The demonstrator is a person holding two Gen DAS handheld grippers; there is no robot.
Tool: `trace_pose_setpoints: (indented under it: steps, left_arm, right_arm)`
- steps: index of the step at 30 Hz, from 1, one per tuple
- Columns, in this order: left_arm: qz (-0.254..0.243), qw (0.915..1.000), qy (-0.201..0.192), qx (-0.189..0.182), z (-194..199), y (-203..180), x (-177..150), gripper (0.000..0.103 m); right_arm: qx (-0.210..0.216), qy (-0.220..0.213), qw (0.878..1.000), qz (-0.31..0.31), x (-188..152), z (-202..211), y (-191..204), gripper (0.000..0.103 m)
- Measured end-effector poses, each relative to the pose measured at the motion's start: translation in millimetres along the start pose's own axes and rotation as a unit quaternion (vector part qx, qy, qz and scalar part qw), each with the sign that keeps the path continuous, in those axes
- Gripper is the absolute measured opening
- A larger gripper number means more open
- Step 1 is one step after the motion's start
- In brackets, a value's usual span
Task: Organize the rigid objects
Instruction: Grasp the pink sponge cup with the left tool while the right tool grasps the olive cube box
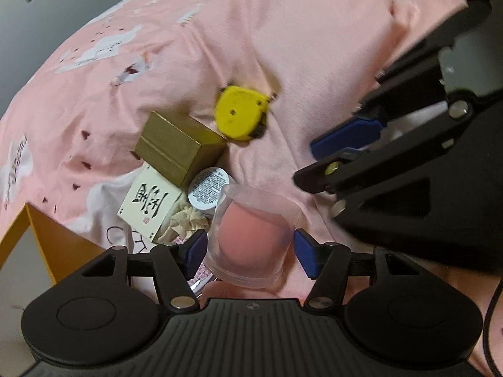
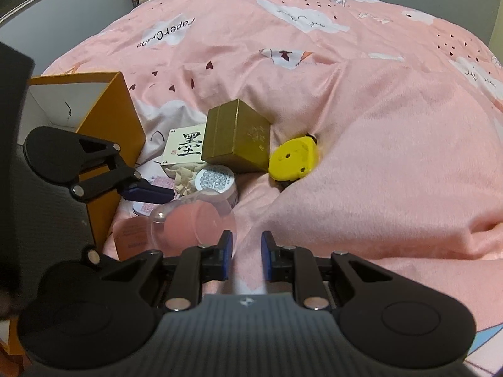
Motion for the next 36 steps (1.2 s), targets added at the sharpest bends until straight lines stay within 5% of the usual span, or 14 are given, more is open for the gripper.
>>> trace_pose_setpoints:
  steps: [3, 7, 14, 20, 25, 36]
  left_arm:
    - [0.063, 0.9977, -0.025, -0.003, 11, 15, 0, 0.068]
    - [0.172, 0.9831, -0.061, -0.009, 25, 43, 1, 0.067]
    - [0.199, 0.9734, -0.107, 0.038, 44, 67, 11, 0.064]
    - [0.28, 0.9446, -0.157, 0.068, 59, 109, 8, 0.063]
    - [0.273, 0.9465, -0.153, 0.08, 56, 116, 9, 0.062]
    - [0.268, 0.9466, -0.159, 0.084, 52, 116, 5, 0.061]
  right_arm:
    - [-0.017, -0.009, 1.0, 0.005, 4, 5, -2, 0.018]
    - [-0.018, -0.022, 1.0, 0.01, 16, 6, -4, 0.019]
    - [-0.016, -0.051, 0.999, -0.001, 45, -2, -3, 0.02]
    - [-0.024, -0.043, 0.999, 0.011, 57, -21, 4, 0.031]
    - [-0.007, -0.038, 0.998, 0.039, 54, -39, 21, 0.057]
    - [-0.012, -0.006, 0.998, 0.053, 55, -84, 32, 0.057]
Point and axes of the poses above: each gripper's, at about its wrist camera, not at the fingertips, and z roughly against the way its jaws point, y to its left, x to its top, the point moved 3 cm from there along -z, roughly the way its jaws point, and after that the axes turned 13 degrees about -y, right-handed, at the moved point
